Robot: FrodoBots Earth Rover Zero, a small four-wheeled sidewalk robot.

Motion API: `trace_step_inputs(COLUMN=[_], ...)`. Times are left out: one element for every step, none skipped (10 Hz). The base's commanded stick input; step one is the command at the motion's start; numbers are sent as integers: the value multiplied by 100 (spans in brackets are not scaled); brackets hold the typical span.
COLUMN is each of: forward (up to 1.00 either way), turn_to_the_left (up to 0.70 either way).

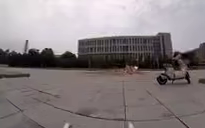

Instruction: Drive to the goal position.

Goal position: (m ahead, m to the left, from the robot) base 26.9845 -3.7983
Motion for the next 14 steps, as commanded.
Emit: trace_step_inputs(forward=[50, 50, 50, 50, 50, 50, 50, 50, 50, 50, 50, 50, 50, 50], turn_to_the_left=[0, 0, 0, 0, 0, 0, 0, 0, 0, 0, 0, 0, 0, 0])
